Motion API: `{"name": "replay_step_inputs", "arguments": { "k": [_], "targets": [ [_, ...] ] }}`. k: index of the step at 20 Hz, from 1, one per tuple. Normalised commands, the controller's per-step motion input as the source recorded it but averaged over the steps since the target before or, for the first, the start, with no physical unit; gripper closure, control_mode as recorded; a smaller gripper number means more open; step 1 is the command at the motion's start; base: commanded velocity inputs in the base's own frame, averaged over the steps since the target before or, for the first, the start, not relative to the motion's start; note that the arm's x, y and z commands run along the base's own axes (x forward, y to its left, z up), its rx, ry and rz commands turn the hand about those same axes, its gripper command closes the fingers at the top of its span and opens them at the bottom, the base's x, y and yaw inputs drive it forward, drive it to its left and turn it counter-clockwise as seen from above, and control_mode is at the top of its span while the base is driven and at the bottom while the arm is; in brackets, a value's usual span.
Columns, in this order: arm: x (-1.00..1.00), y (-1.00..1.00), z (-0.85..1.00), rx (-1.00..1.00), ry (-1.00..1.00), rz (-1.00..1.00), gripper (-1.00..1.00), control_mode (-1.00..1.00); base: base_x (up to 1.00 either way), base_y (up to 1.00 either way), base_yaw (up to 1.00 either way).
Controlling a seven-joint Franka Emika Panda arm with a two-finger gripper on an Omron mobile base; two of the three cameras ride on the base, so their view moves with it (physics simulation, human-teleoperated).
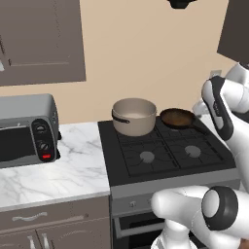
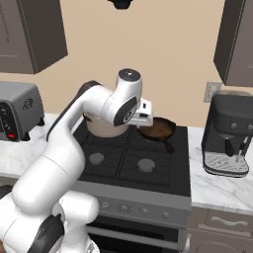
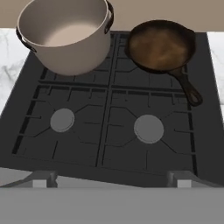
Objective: Move the pot and pan from the stove into the sink.
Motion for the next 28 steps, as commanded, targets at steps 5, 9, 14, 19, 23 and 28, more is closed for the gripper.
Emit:
{"name": "replay_step_inputs", "arguments": {
  "k": [5, 9, 14, 19, 23, 28],
  "targets": [
    [0.02, -0.03, -0.34, -0.03, 0.0, 0.0, -1.0, -1.0, 0.0, 0.0, 0.0],
    [0.02, -0.09, -0.29, -0.07, -0.05, 0.0, -1.0, -1.0, 0.0, 0.0, 0.0],
    [0.0, -0.2, -0.16, -0.05, -0.19, 0.0, -1.0, -1.0, 0.0, 0.0, 0.0],
    [0.09, -0.25, -0.16, -0.05, -0.19, 0.0, -1.0, -1.0, 0.0, 0.0, 0.0],
    [0.3, -0.19, -0.23, -0.05, -0.09, 0.01, -1.0, -1.0, 0.0, 0.0, 0.0],
    [0.39, -0.18, -0.23, -0.04, -0.01, 0.02, -1.0, -1.0, 0.0, 0.0, 0.0]
  ]
}}
